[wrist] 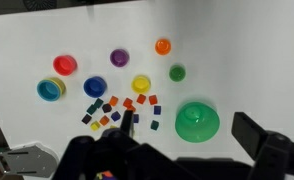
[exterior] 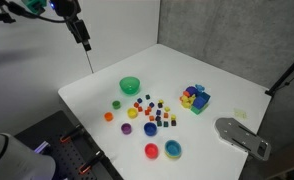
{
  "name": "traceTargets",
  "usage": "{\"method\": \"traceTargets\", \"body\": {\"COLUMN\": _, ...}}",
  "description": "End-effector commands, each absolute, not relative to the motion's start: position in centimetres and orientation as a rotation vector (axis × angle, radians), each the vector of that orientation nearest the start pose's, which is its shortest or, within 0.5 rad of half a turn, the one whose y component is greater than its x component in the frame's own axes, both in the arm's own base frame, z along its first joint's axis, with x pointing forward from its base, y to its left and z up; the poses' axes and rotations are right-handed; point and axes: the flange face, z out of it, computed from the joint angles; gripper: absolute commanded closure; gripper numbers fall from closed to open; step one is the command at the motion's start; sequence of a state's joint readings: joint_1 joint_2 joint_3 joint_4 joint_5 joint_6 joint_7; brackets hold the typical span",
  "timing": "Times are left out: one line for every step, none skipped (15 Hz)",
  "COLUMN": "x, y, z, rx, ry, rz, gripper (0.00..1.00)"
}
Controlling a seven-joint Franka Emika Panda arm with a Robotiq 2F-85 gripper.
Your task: Pick up the blue bowl and stack it into the light blue bowl that is in the yellow bowl
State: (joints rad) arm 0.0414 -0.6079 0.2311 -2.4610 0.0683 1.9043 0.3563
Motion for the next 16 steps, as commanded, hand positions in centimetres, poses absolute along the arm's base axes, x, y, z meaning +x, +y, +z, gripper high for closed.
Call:
{"method": "traceTargets", "body": {"x": 38.2, "y": 8.3, "z": 47.3, "rx": -3.181, "ry": 0.26, "rz": 0.016, "gripper": 0.0}}
{"method": "traceTargets", "body": {"x": 38.7, "y": 7.3, "z": 46.2, "rx": -3.178, "ry": 0.283, "rz": 0.042, "gripper": 0.0}}
{"method": "traceTargets", "body": {"x": 39.3, "y": 6.4, "z": 45.2, "rx": -3.171, "ry": 0.306, "rz": 0.06, "gripper": 0.0}}
{"method": "traceTargets", "body": {"x": 39.7, "y": 5.4, "z": 44.1, "rx": -3.17, "ry": 0.328, "rz": 0.057, "gripper": 0.0}}
{"method": "traceTargets", "body": {"x": 40.2, "y": 4.4, "z": 42.9, "rx": -3.164, "ry": 0.371, "rz": 0.043, "gripper": 0.0}}
{"method": "traceTargets", "body": {"x": 40.6, "y": 3.6, "z": 41.8, "rx": -3.159, "ry": 0.4, "rz": 0.043, "gripper": 0.0}}
{"method": "traceTargets", "body": {"x": 40.9, "y": 2.6, "z": 40.6, "rx": -3.156, "ry": 0.444, "rz": 0.029, "gripper": 0.0}}
{"method": "traceTargets", "body": {"x": 41.2, "y": 1.8, "z": 39.5, "rx": -3.148, "ry": 0.476, "rz": 0.03, "gripper": 0.0}}
{"method": "traceTargets", "body": {"x": 41.5, "y": 1.0, "z": 38.4, "rx": -3.142, "ry": 0.506, "rz": 0.026, "gripper": 0.0}}
{"method": "traceTargets", "body": {"x": 41.8, "y": 0.3, "z": 37.5, "rx": -3.134, "ry": 0.536, "rz": 0.025, "gripper": 0.0}}
{"method": "traceTargets", "body": {"x": 42.0, "y": -0.3, "z": 36.6, "rx": -3.13, "ry": 0.559, "rz": 0.025, "gripper": 0.0}}
{"method": "traceTargets", "body": {"x": 42.1, "y": -0.8, "z": 36.0, "rx": -3.124, "ry": 0.573, "rz": 0.026, "gripper": 0.0}}
{"method": "traceTargets", "body": {"x": 42.1, "y": -1.1, "z": 35.7, "rx": -3.118, "ry": 0.587, "rz": 0.042, "gripper": 0.0}}
{"method": "traceTargets", "body": {"x": 41.9, "y": -0.5, "z": 36.1, "rx": -3.115, "ry": 0.549, "rz": 0.05, "gripper": 0.0}}
{"method": "traceTargets", "body": {"x": 42.0, "y": -0.7, "z": 35.6, "rx": -3.113, "ry": 0.557, "rz": 0.064, "gripper": 0.0}}
{"method": "traceTargets", "body": {"x": 42.0, "y": -0.7, "z": 35.5, "rx": -3.113, "ry": 0.556, "rz": 0.07, "gripper": 0.0}}
